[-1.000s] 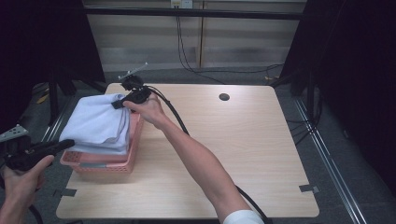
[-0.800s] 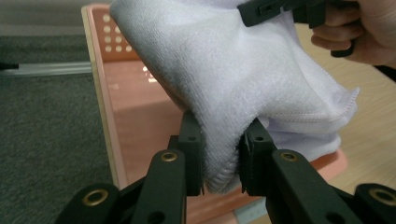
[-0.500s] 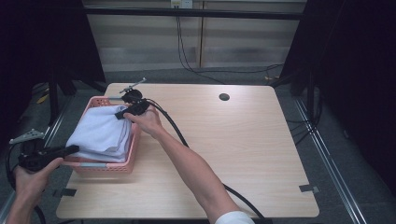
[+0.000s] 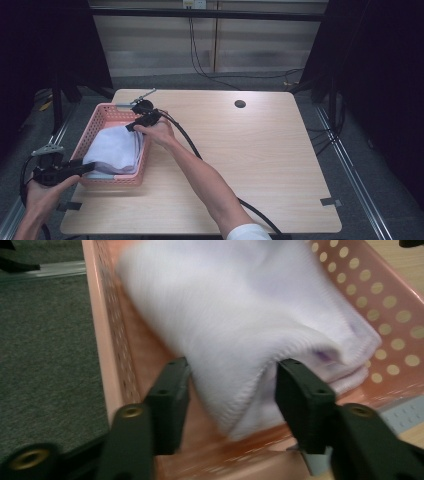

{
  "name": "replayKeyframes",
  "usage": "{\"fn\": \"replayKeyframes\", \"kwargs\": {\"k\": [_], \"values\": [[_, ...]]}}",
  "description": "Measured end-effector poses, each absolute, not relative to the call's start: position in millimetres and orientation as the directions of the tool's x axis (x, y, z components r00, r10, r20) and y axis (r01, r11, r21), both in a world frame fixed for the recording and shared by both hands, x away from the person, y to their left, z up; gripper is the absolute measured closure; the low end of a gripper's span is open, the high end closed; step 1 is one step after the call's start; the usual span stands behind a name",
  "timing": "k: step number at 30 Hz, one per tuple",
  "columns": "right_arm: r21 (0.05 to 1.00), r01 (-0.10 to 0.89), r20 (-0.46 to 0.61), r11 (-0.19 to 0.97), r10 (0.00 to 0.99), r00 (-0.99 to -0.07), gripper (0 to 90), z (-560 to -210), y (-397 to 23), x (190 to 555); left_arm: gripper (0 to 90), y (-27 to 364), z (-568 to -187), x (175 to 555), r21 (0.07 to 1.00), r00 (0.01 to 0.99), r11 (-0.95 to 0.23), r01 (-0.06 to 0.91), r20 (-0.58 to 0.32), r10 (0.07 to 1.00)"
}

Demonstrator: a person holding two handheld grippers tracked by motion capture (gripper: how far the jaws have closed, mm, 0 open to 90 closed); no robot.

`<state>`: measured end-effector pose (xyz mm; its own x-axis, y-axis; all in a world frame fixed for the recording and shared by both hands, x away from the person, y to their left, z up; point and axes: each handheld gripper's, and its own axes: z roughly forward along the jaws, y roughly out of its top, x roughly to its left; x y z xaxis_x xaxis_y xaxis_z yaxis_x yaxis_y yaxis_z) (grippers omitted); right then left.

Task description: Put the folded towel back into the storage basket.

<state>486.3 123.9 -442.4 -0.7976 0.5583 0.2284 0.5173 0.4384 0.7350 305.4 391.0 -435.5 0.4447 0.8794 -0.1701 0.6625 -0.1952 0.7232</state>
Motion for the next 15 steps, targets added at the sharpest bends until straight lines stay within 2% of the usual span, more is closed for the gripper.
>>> {"fn": "replayKeyframes", "kwargs": {"k": [5,9,15], "values": [[0.756,0.51,0.24,0.41,0.551,-0.799,42.4,-431,113,487,38.2,390,-419,299,0.76,0.449,-0.168,0.628,-0.177,0.876],[0.775,0.49,0.238,0.399,0.534,-0.812,42.4,-423,101,483,38.7,382,-415,296,0.772,0.45,-0.145,0.618,-0.197,0.871],[0.802,0.459,0.235,0.382,0.504,-0.831,41.0,-413,54,468,39.9,347,-410,290,0.792,0.482,-0.153,0.591,-0.194,0.854]]}}
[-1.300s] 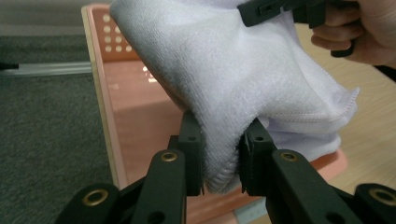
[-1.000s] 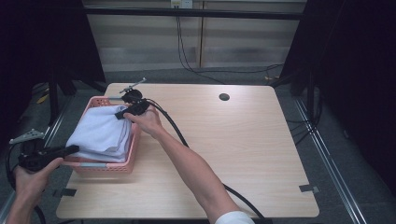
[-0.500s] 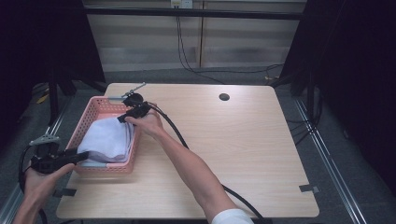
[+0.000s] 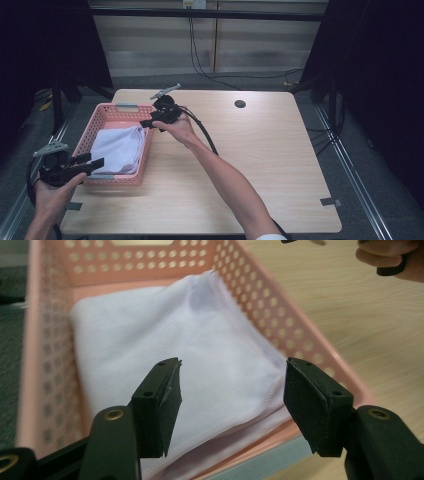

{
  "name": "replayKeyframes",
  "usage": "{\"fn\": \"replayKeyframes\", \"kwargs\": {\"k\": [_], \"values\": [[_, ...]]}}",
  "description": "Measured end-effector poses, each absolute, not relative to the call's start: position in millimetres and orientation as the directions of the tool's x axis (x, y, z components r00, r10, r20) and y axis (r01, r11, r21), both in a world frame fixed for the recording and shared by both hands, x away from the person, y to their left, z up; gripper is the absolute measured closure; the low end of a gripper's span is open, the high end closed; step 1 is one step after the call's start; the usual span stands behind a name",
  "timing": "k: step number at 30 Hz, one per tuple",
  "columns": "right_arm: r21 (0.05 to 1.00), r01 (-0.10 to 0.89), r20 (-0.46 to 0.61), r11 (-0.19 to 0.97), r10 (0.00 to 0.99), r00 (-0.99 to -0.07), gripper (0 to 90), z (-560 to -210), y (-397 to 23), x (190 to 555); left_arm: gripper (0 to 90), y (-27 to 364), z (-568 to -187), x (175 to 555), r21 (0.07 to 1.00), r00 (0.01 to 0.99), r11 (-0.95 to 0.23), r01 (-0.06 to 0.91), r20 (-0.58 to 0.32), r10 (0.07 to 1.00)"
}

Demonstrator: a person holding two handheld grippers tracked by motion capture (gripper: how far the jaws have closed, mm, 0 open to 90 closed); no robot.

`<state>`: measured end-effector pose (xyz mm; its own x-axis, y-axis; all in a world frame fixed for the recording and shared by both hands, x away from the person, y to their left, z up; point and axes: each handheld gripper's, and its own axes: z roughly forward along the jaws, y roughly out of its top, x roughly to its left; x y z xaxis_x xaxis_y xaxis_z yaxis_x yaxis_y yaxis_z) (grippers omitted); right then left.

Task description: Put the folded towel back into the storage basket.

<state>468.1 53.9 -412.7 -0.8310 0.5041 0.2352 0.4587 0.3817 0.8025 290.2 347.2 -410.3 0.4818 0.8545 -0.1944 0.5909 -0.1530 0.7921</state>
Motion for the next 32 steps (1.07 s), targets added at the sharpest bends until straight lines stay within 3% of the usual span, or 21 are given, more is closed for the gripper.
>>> {"fn": "replayKeyframes", "kwargs": {"k": [9,14,17,19,32], "values": [[0.827,0.443,0.231,0.346,0.51,-0.829,40.8,-406,-2,443,43.7,309,-409,282,0.802,0.514,-0.168,0.573,-0.192,0.836],[0.84,0.44,0.234,0.317,0.521,-0.821,41.8,-408,-46,420,44.3,273,-412,281,0.808,0.584,-0.222,0.546,-0.177,0.792],[0.839,0.44,0.228,0.32,0.528,-0.818,41.9,-409,-58,413,43.8,258,-412,281,0.815,0.607,-0.223,0.535,-0.187,0.772],[0.844,0.452,0.255,0.289,0.526,-0.811,43.9,-411,-80,403,38.9,249,-414,282,0.825,0.632,-0.199,0.529,-0.226,0.741],[0.845,0.464,0.215,0.264,0.628,-0.748,38.2,-432,-180,332,37.8,192,-443,273,0.82,0.682,-0.275,0.502,-0.18,0.709]]}}
